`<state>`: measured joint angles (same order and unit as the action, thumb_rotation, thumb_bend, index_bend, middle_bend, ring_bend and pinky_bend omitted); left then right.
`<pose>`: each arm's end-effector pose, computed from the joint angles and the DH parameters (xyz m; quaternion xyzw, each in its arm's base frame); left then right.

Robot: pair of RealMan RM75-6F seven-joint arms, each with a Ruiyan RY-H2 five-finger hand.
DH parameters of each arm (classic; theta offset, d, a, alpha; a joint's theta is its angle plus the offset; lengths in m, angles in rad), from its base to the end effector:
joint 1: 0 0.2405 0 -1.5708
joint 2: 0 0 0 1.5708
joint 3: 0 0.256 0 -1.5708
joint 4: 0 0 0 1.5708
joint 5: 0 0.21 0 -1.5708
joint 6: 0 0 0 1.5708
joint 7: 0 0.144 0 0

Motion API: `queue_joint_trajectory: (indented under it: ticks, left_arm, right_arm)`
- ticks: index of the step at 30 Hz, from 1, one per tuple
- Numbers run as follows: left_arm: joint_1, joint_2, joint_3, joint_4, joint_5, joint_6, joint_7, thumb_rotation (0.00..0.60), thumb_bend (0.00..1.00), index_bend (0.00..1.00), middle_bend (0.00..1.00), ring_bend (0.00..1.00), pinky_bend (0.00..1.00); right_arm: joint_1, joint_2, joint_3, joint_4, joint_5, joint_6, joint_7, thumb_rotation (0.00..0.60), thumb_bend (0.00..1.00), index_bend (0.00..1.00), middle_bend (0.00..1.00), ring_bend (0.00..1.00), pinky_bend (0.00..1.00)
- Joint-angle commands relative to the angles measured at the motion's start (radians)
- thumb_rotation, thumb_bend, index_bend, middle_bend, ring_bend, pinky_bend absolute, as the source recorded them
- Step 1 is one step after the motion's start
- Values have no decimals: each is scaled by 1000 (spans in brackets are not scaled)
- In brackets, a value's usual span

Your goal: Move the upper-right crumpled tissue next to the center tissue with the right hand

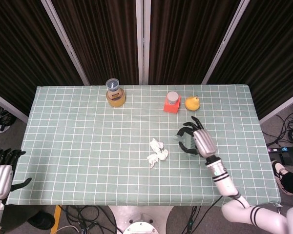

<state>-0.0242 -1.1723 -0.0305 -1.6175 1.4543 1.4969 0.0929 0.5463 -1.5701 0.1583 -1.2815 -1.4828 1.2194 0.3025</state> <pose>-0.3222 0.1572 0.1426 -0.5778 -0.4085 -0.3491 0.6143 -0.2027 -0.3242 0.0196 0.6199 -0.4395 0.5407 0.3607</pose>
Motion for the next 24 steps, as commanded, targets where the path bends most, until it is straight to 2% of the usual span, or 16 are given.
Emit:
queue_joint_trajectory:
  ticks: [1, 4, 9, 11, 14, 18, 20, 24]
  left_arm:
    - [-2, -1, 0, -4, 2, -1, 5, 600, 8, 204, 170, 111, 78]
    - [-3, -1, 1, -10, 4, 0, 12, 600, 8, 204, 170, 111, 78]
    - [-1, 3, 2, -18, 0, 1, 19, 600, 8, 204, 170, 111, 78]
    - [0, 4, 2, -19, -1, 1, 20, 600, 7, 204, 170, 111, 78]
    - [2, 5, 3, -20, -2, 3, 21, 600, 8, 204, 170, 111, 78]
    - [-1, 4, 3, -18, -2, -1, 20, 600, 8, 204, 170, 111, 78]
    - [-2, 4, 3, -17, -2, -3, 19, 600, 8, 204, 170, 111, 78]
    - [-6, -1, -2, -8, 2, 1, 17, 600, 8, 204, 170, 111, 78]
  right_arm:
    - [-3, 201, -57, -79, 33, -155, -140, 600, 551, 614, 571, 201, 0]
    - [13, 219, -83, -43, 52, -227, -245, 600, 551, 603, 553, 170, 0]
    - [31, 158, -99, 26, 94, -304, -308, 600, 519, 535, 499, 135, 0]
    - [37, 135, -103, 50, 102, -324, -321, 600, 480, 475, 465, 112, 0]
    - [44, 124, -109, 50, 120, -353, -354, 600, 437, 295, 355, 39, 0]
    - [31, 151, -103, -7, 132, -332, -367, 600, 421, 90, 241, 0, 0]
    - [15, 182, -98, -47, 133, -301, -363, 600, 421, 52, 220, 0, 0]
    - [-58, 280, -89, -153, 117, -152, -371, 600, 420, 43, 203, 0, 0]
